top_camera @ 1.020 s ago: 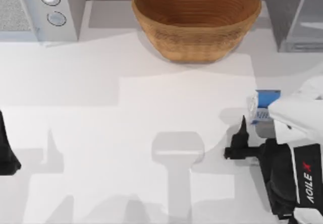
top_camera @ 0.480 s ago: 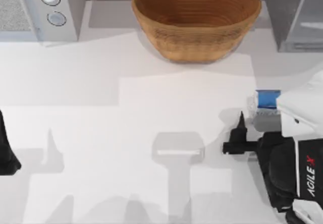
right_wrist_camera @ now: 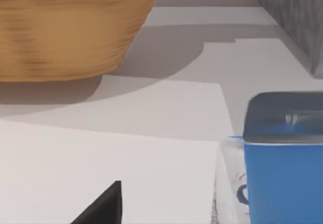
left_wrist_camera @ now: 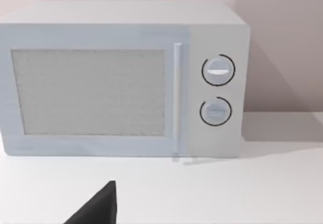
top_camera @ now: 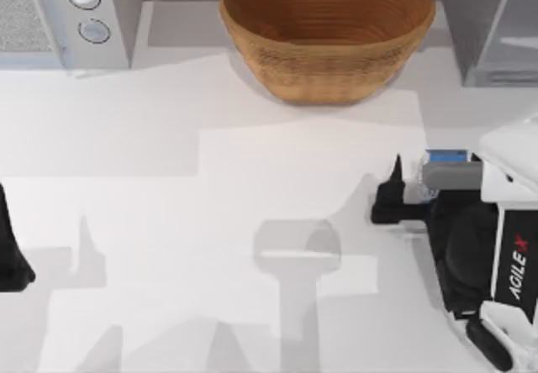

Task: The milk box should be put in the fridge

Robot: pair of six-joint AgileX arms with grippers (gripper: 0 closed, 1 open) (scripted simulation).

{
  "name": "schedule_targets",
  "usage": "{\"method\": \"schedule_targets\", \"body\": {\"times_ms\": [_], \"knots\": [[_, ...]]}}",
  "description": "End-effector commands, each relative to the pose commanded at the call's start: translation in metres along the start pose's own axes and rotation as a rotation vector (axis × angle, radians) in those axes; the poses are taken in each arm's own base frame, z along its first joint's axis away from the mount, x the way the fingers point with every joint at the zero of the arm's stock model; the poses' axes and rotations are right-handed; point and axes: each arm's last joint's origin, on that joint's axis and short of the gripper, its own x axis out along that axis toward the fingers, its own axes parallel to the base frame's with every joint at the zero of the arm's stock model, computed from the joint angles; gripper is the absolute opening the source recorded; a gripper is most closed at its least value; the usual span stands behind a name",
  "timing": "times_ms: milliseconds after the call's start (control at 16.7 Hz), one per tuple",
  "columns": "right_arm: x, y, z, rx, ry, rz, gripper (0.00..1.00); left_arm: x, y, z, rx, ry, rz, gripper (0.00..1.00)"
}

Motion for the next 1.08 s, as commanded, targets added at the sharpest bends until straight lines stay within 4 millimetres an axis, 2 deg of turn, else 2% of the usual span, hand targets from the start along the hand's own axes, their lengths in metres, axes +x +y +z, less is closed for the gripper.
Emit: {"method": "schedule_targets", "body": {"times_ms": [120,900,1080], "knots": [[0.0,0.0,0.0,0.0,0.0,0.0,1.0,0.0,0.0,0.0,0.0,0.0,0.0,1.0],[0.0,0.0,0.0,0.0,0.0,0.0,0.02,0.0,0.0,0.0,0.0,0.0,0.0,1.0],[0.0,0.0,0.0,0.0,0.0,0.0,0.0,0.0,0.0,0.0,0.0,0.0,0.0,1.0]]}}
